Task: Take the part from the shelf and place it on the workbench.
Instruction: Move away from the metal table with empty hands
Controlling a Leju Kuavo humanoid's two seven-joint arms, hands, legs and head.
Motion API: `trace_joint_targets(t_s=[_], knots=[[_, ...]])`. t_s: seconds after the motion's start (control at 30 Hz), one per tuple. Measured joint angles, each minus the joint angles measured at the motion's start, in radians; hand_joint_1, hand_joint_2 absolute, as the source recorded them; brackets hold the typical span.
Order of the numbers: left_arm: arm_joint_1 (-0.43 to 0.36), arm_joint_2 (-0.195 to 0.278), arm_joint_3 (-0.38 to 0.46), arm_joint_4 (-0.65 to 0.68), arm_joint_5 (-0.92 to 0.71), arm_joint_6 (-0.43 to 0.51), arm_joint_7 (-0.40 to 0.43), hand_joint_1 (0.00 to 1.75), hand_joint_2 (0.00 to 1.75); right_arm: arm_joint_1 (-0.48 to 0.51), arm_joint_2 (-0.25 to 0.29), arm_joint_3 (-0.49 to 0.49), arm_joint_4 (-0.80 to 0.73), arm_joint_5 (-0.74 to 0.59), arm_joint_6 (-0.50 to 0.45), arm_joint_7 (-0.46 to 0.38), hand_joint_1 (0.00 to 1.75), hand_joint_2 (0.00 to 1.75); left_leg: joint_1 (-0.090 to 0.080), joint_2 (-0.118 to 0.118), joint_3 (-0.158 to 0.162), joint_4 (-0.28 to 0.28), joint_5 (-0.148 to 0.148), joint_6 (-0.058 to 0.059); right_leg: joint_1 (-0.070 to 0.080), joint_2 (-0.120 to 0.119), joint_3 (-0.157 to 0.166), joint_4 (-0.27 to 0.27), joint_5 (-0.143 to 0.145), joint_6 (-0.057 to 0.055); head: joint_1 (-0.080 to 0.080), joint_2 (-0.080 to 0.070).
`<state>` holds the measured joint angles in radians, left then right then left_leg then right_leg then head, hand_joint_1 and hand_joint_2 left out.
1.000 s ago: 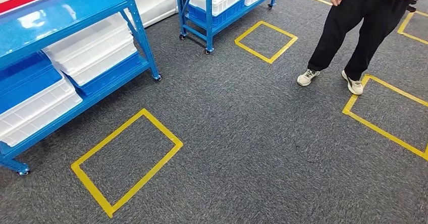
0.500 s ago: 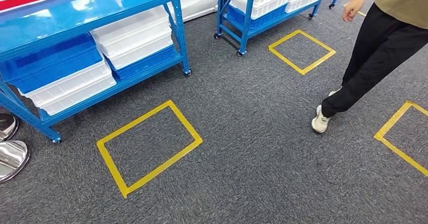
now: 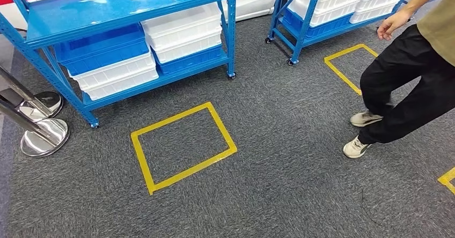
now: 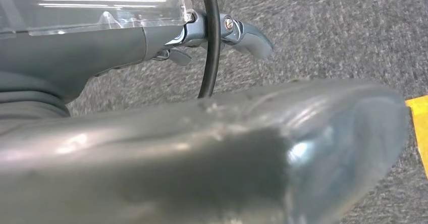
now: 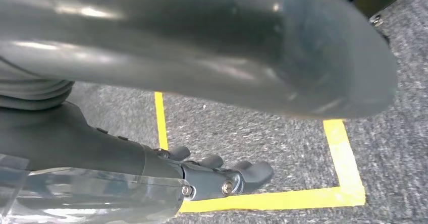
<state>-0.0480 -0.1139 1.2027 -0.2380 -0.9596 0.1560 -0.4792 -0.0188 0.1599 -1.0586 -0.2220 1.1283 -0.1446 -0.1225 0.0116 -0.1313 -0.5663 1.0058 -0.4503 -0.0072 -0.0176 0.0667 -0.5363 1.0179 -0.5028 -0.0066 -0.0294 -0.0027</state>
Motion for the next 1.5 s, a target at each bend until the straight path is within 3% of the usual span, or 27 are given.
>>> trace_joint_targets(t_s=[0.03,0.1,0.17,0.23,0.27,0.3,0.37,0.4,0.47,0.53,0.6,0.7,0.73,0.8,0.87,0.9,0.93,1.0,1.1,1.13,1.2,1.23,1.3,1.37,1.4,1.43,1.5], knots=[[0.002,0.0,0.0,0.0,0.0,0.001,0.0,0.0,0.0,-0.001,0.001,0.0,0.0,0.0,0.0,0.0,0.0,0.0,0.0,0.007,-0.003,0.003,-0.002,-0.005,-0.001,-0.012,0.002,-0.005,0.003,-0.006,0.0,0.0],[0.002,-0.001,0.001,0.0,-0.001,0.002,0.0,0.0,0.0,0.001,0.002,0.0,0.0,0.002,0.0,0.0,0.0,0.0,-0.001,0.055,-0.029,0.058,-0.039,-0.013,-0.004,-0.042,0.006,-0.014,0.007,-0.021,0.0,0.0],[-0.002,-0.002,0.001,0.0,-0.001,0.003,0.0,0.0,0.0,0.006,0.002,0.0,0.0,0.003,0.0,0.001,0.0,0.0,-0.001,0.107,-0.089,0.187,-0.109,-0.019,0.0,-0.074,0.006,-0.016,0.006,-0.03,0.0,0.0],[-0.004,-0.002,0.001,0.0,0.0,0.002,0.0,0.0,0.0,0.007,0.002,0.0,0.0,0.004,0.0,0.004,0.0,0.0,0.002,0.121,-0.133,0.286,-0.142,-0.025,0.003,-0.105,0.007,-0.016,0.004,-0.032,0.0,0.0],[-0.002,-0.002,0.001,0.0,0.0,0.001,0.0,0.0,0.0,0.007,0.002,0.0,0.0,0.005,0.0,0.007,0.0,0.0,0.002,0.125,-0.128,0.282,-0.13,-0.027,0.003,-0.119,0.008,-0.016,0.002,-0.031,0.0,0.0],[0.0,-0.002,0.002,0.0,0.0,-0.001,0.0,0.0,0.0,0.006,0.002,0.0,0.0,0.006,0.0,0.01,0.0,0.0,0.003,0.132,-0.102,0.236,-0.101,-0.027,0.003,-0.132,0.011,-0.015,-0.001,-0.029,0.0,0.0],[0.0,-0.002,0.003,0.0,0.001,-0.008,0.0,0.0,0.0,0.004,0.003,0.0,0.0,0.008,0.0,0.014,0.0,0.0,0.001,0.154,-0.023,0.093,-0.039,-0.022,0.005,-0.153,0.018,-0.013,-0.008,-0.021,0.0,0.0],[0.0,-0.002,0.004,0.0,0.002,-0.011,0.0,0.0,0.0,0.003,0.003,-0.001,0.0,0.007,0.0,0.015,0.0,0.0,-0.001,0.163,0.005,0.041,-0.023,-0.017,0.007,-0.16,0.02,-0.011,-0.012,-0.015,0.0,0.0],[0.003,-0.001,0.009,0.0,0.003,-0.019,-0.001,0.0,0.0,-0.002,0.003,-0.003,0.0,0.0,0.002,0.016,0.0,0.0,-0.006,0.166,0.02,0.006,-0.024,-0.003,0.009,-0.168,0.023,-0.012,-0.016,-0.003,0.0,0.0],[0.008,-0.001,0.014,0.0,0.004,-0.026,-0.001,0.0,0.0,-0.01,0.003,-0.004,0.0,-0.007,0.008,0.015,0.0,0.0,-0.004,0.159,0.022,-0.001,-0.025,0.011,0.008,-0.169,0.029,-0.012,-0.02,0.009,0.0,0.0],[0.008,-0.001,0.017,0.0,0.004,-0.033,-0.001,0.0,0.0,-0.011,0.003,-0.007,0.0,-0.011,0.013,0.012,0.0,0.0,0.0,0.151,0.033,-0.012,-0.025,0.026,0.005,-0.135,0.015,0.03,-0.046,0.017,0.0,0.0],[0.003,-0.001,0.017,0.0,0.005,-0.04,-0.002,0.0,0.0,-0.005,0.003,-0.016,0.0,-0.015,0.017,0.01,0.0,0.0,0.0,0.139,0.044,-0.017,-0.033,0.041,0.001,-0.077,-0.096,0.222,-0.119,0.021,0.001,0.0],[0.003,-0.001,0.017,0.0,0.005,-0.042,-0.002,0.0,0.0,-0.003,0.003,-0.018,0.0,-0.015,0.017,0.01,0.0,0.0,-0.001,0.134,0.05,-0.017,-0.039,0.043,0.001,-0.073,-0.131,0.27,-0.122,0.022,0.001,0.0],[0.005,-0.001,0.018,0.0,0.006,-0.043,-0.003,0.0,0.0,0.002,0.003,-0.02,0.0,-0.016,0.017,0.01,0.0,0.0,-0.002,0.122,0.071,-0.016,-0.056,0.04,0.001,-0.072,-0.148,0.254,-0.065,0.022,0.001,0.0],[0.007,-0.001,0.018,0.0,0.007,-0.045,-0.003,0.0,0.0,0.008,0.002,-0.023,0.0,-0.018,0.018,0.01,0.0,0.0,-0.002,0.113,0.099,-0.017,-0.077,0.034,0.001,-0.069,-0.105,0.126,0.027,0.016,0.001,0.0],[0.006,-0.001,0.018,0.0,0.008,-0.045,-0.003,0.0,0.0,0.009,0.002,-0.024,0.001,-0.018,0.019,0.01,0.0,0.0,-0.003,0.109,0.109,-0.016,-0.088,0.028,0.003,-0.066,-0.082,0.069,0.05,0.013,0.001,0.0],[0.006,-0.001,0.019,0.0,0.008,-0.046,-0.003,0.0,0.0,0.009,0.002,-0.026,0.001,-0.019,0.02,0.01,0.0,0.0,-0.004,0.107,0.116,-0.017,-0.097,0.022,0.005,-0.064,-0.068,0.033,0.056,0.009,0.001,0.0],[0.003,-0.001,0.019,0.0,0.008,-0.046,-0.004,0.0,0.0,0.006,0.002,-0.027,0.001,-0.019,0.021,0.01,0.0,0.0,-0.005,0.105,0.126,-0.025,-0.111,0.009,0.01,-0.062,-0.058,0.017,0.034,0.001,0.001,0.0],[0.0,-0.001,0.019,-0.001,0.008,-0.046,-0.006,0.0,0.0,0.008,0.005,-0.028,0.001,-0.019,0.021,0.009,0.0,0.0,-0.005,0.113,0.142,-0.001,-0.131,-0.007,0.0,-0.066,-0.009,-0.006,0.01,-0.018,0.0,0.0],[-0.002,-0.001,0.02,-0.002,0.008,-0.046,-0.007,0.0,0.0,0.009,0.006,-0.028,0.001,-0.019,0.021,0.009,0.0,0.0,-0.004,0.117,0.119,0.05,-0.145,-0.011,-0.003,-0.068,0.014,-0.017,0.0,-0.023,0.0,0.0],[-0.002,-0.001,0.02,-0.002,0.008,-0.046,-0.008,0.0,0.0,0.011,0.006,-0.029,0.001,-0.019,0.021,0.009,0.0,0.0,-0.002,0.123,0.012,0.202,-0.177,-0.017,-0.002,-0.07,0.051,-0.028,-0.025,-0.027,0.0,0.0],[0.001,-0.001,0.021,-0.002,0.008,-0.046,-0.007,0.0,0.0,0.011,0.006,-0.029,0.001,-0.019,0.021,0.009,0.0,0.0,-0.001,0.123,-0.047,0.263,-0.175,-0.019,-0.001,-0.07,0.07,-0.031,-0.04,-0.026,0.0,0.0],[0.008,-0.001,0.022,-0.002,0.008,-0.046,-0.007,0.0,0.0,0.013,0.006,-0.029,0.001,-0.019,0.021,0.009,0.0,0.0,-0.001,0.124,-0.12,0.277,-0.101,-0.02,-0.002,-0.069,0.117,-0.039,-0.074,-0.024,0.0,0.0],[0.017,-0.001,0.023,-0.002,0.008,-0.046,-0.007,0.0,0.0,0.019,0.006,-0.03,0.001,-0.019,0.021,0.009,0.0,0.0,-0.001,0.127,-0.132,0.169,0.032,-0.014,-0.003,-0.069,0.173,-0.052,-0.112,-0.018,0.0,0.0],[0.021,-0.001,0.024,-0.001,0.008,-0.046,-0.006,0.0,0.0,0.022,0.006,-0.03,0.002,-0.02,0.022,0.008,0.0,0.0,-0.006,0.13,-0.128,0.129,0.073,-0.01,-0.003,-0.068,0.193,-0.058,-0.128,-0.012,0.0,0.0],[0.024,-0.001,0.025,-0.001,0.008,-0.046,-0.006,0.0,0.0,0.023,0.006,-0.031,0.003,-0.02,0.023,0.007,0.0,0.0,-0.011,0.133,-0.119,0.098,0.09,-0.003,-0.003,-0.068,0.211,-0.066,-0.141,-0.005,0.0,0.0],[0.023,0.001,0.026,-0.001,0.008,-0.045,-0.005,0.0,0.0,0.016,0.007,-0.032,0.003,-0.021,0.028,0.004,0.0,0.0,-0.02,0.135,-0.09,0.076,0.046,0.013,-0.004,-0.067,0.231,-0.077,-0.148,0.011,0.0,0.0]])
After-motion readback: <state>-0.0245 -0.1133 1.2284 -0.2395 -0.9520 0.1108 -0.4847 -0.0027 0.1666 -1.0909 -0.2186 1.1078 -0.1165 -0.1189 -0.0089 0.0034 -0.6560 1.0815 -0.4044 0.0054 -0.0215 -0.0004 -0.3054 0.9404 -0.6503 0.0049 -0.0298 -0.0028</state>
